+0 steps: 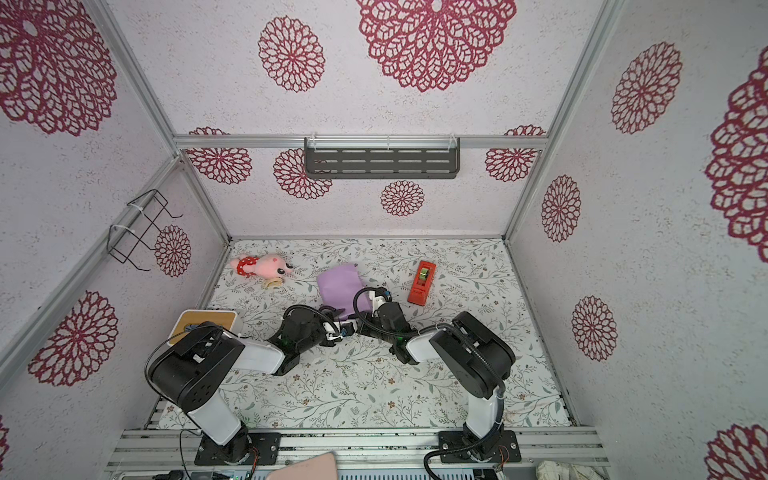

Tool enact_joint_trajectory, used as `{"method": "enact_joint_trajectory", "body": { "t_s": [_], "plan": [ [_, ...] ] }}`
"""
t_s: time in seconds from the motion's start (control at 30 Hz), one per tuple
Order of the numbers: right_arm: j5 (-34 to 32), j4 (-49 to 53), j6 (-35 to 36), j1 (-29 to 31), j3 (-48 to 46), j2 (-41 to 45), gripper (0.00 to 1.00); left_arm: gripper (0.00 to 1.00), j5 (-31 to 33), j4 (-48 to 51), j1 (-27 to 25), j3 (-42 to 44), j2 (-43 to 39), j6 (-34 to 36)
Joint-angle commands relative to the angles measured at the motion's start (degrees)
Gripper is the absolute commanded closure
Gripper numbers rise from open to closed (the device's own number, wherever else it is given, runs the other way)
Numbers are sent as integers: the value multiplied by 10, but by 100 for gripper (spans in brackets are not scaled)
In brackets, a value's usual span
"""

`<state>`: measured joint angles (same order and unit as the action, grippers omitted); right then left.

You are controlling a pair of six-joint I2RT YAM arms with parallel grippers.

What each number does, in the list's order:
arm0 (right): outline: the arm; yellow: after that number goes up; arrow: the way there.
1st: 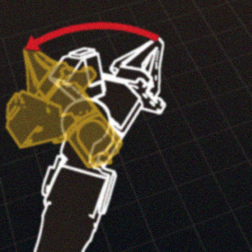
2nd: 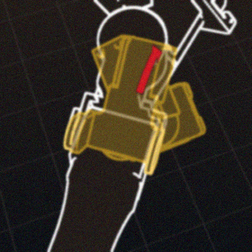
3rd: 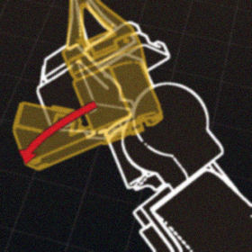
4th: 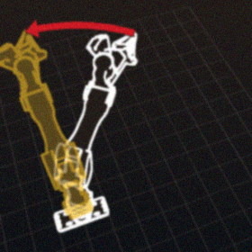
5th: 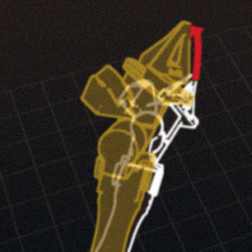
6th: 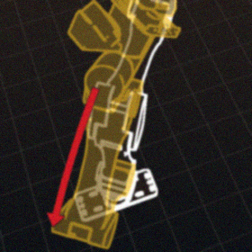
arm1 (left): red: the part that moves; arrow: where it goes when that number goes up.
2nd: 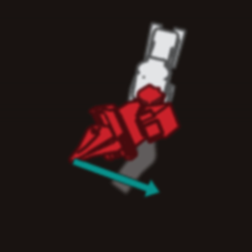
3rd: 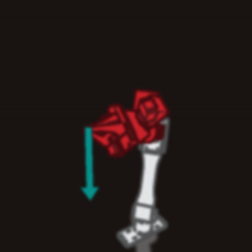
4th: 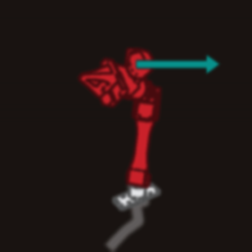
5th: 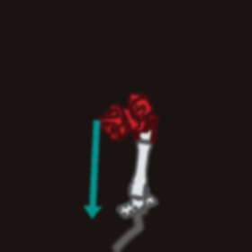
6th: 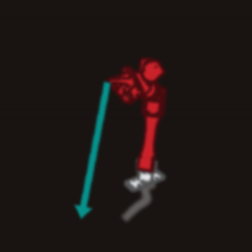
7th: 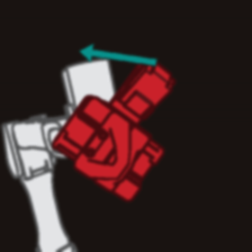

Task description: Wrap the gift box in paper

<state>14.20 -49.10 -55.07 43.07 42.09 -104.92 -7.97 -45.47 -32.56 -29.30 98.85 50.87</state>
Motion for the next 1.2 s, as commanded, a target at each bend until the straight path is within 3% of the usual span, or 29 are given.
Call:
{"method": "enact_joint_trajectory", "body": {
  "t_s": [0.0,0.23,0.37,0.47,0.53,0.57,0.63,0.7,0.8,1.0,1.17],
  "plan": [
    [24,-49,-10,4,12,18,85,39,0,-8,-1,2,-11,-22],
    [15,41,38,-85,-81,184,78,15,-21,-40,0,13,-86,-119],
    [7,155,91,-130,-39,196,65,11,-5,-71,1,44,-156,-266],
    [3,235,123,-134,47,139,54,9,97,-27,5,43,-211,-491],
    [11,253,126,-135,94,99,45,5,179,112,19,11,-237,-675],
    [15,265,129,-135,117,79,41,5,201,227,31,-21,-242,-778],
    [26,282,128,-134,155,43,36,7,160,396,69,-86,-221,-905],
    [49,284,123,-130,184,8,32,9,81,434,105,-111,-185,-971],
    [76,296,126,-122,219,-27,29,11,-8,362,129,-110,-132,-1033],
    [114,296,131,-112,223,-43,33,14,-66,369,129,-178,-38,-1027],
    [137,277,129,-98,180,-10,41,17,-105,349,109,-180,-25,-1019]
  ]
}}
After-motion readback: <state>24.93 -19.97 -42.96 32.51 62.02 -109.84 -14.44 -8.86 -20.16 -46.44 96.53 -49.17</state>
